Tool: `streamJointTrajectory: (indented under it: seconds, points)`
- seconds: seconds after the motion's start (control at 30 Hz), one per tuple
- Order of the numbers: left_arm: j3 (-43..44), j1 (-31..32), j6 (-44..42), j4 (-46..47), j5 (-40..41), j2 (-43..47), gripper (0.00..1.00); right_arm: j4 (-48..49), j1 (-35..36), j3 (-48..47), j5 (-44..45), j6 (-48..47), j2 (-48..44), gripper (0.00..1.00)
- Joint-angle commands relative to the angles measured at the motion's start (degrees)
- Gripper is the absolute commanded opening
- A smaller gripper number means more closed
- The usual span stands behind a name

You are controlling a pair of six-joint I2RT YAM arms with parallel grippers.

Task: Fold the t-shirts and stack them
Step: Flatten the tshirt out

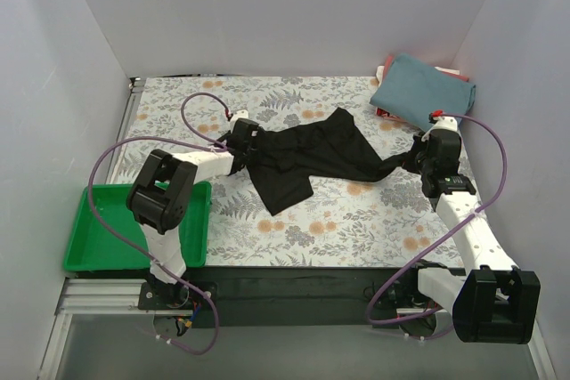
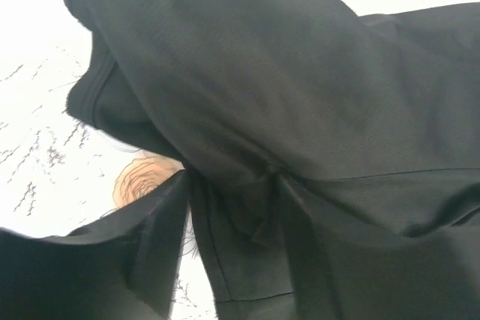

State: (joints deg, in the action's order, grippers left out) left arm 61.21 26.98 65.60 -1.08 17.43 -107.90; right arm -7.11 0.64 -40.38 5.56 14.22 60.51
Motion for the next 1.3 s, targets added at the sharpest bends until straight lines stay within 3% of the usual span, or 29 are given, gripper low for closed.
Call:
streamJointTrajectory:
  seconds: [0.0,0.03,0.07,0.17,0.23,0.57,0.8,1.0,1.27]
  points:
    - [1.9,0.4,0.3,2.4,-0.1,0.1,0.41,2.5,-0.1,0.4,-0.7,0.1,-0.6,0.01]
    - [2.0,0.4,0.3,2.7,-0.8,0.1,0.37,2.5,-0.1,0.5,-0.6,0.0,-0.7,0.01]
    - [2.2,0.5,0.3,3.0,-0.9,0.5,0.24,2.5,0.0,0.5,-0.6,0.1,-0.8,0.01]
    - [2.2,0.4,0.0,3.1,0.2,2.9,0.04,2.5,-0.1,0.7,0.1,-0.2,-1.4,0.01]
    - [2.0,0.4,-0.9,2.7,1.1,4.8,0.00,2.5,-0.1,0.7,0.4,-0.2,-2.1,0.01]
    - [0.2,0.4,-2.1,-2.9,1.6,18.9,0.00,1.2,-0.1,0.4,2.8,-0.3,-8.0,0.01]
    - [-3.6,0.4,-1.3,-5.2,2.0,24.6,0.00,0.1,-0.1,2.7,12.5,0.7,-19.0,0.01]
    - [-2.7,-1.1,-2.3,-2.2,2.8,17.6,0.00,0.5,-0.1,2.9,10.7,1.1,-20.5,0.01]
    - [11.7,-2.3,-5.7,6.1,-0.7,2.6,0.00,1.4,-0.1,4.2,7.5,1.9,-16.7,0.01]
